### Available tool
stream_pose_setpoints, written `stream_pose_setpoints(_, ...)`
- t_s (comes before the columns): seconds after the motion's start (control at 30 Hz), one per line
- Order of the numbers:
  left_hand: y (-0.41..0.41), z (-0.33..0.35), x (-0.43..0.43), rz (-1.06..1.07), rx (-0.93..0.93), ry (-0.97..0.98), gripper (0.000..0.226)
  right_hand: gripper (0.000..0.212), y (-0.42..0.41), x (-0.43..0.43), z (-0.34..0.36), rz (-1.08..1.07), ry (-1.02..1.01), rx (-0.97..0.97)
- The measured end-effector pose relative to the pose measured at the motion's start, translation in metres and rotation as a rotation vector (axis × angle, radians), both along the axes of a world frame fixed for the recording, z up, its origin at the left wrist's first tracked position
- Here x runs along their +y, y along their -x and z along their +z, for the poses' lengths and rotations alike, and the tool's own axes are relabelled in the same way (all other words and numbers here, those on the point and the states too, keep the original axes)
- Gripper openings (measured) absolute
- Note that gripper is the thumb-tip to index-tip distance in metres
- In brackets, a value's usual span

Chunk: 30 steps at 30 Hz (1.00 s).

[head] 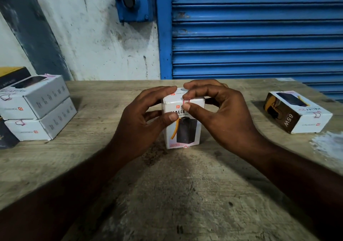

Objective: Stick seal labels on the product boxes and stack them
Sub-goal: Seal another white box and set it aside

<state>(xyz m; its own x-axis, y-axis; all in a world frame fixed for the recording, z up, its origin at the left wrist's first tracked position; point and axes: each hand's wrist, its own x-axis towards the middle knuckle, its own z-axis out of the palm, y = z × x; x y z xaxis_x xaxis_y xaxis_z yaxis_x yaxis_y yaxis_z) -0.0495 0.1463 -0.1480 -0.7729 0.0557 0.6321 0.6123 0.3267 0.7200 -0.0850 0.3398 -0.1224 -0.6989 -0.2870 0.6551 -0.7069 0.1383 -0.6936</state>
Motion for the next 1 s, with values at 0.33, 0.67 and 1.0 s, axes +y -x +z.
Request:
stream_pose_setpoints(0.33, -0.0013, 0.0017, 0.0017, 0.021, -0.004, -0.003, 0.049, 0.018, -0.0003, -0.0009, -0.0013, -0.014, 0.0, -0.014)
stream_pose_setpoints(0.67, -0.0018, 0.0027, 0.0003, -0.003, -0.028, -0.037, 0.05, 0.043, -0.0033, -0.0018, -0.0055, 0.0, 0.023, -0.056)
stream_pose_setpoints(1.0, -0.0013, 0.0051, -0.0011, -0.057, -0.065, -0.05, 0.047, 0.04, -0.0005, 0.0018, 0.0004, -0.031, 0.009, -0.055)
